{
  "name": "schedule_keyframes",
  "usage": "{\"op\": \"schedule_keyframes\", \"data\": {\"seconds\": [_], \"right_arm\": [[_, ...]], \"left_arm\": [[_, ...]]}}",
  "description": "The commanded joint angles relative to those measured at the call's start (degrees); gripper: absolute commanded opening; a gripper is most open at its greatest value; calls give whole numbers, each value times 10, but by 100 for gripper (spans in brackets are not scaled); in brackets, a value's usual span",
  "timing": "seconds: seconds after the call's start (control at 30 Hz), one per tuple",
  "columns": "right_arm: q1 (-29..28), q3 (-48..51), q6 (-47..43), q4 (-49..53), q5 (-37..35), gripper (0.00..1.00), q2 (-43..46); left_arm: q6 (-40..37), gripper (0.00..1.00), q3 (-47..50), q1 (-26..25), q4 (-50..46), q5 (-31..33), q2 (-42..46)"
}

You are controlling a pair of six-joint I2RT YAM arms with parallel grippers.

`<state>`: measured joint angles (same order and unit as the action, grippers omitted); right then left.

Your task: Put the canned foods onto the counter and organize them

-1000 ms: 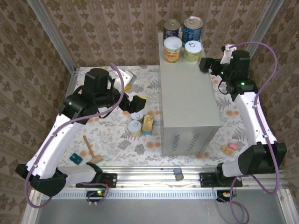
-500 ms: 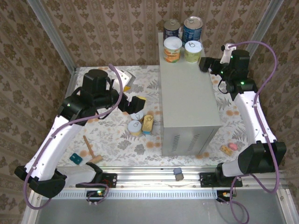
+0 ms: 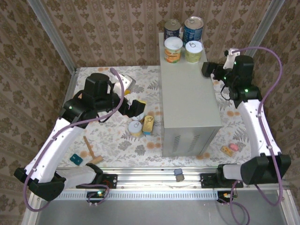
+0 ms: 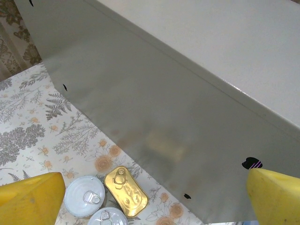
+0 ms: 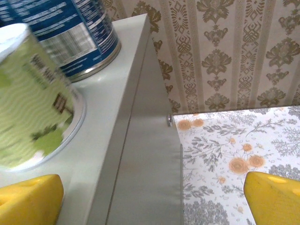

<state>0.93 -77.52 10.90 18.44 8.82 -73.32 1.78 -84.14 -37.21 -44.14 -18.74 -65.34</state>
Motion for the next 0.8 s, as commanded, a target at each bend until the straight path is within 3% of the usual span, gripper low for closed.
{"op": "schedule_keyframes", "data": {"seconds": [0.0,0.2,0.4,0.77], "right_arm": [[-15,20,-5,36,-19,100,53],[-73,33,-35,96,-54,100,136],[-168,22,-61,161,-66,100,189],[-365,-35,-108,214,-75,100,177]], "left_arm": [[13,100,12,-4,8,7,18],[32,100,58,-4,17,29,32],[88,100,134,-4,34,71,43],[190,100,251,-4,42,130,15]]}}
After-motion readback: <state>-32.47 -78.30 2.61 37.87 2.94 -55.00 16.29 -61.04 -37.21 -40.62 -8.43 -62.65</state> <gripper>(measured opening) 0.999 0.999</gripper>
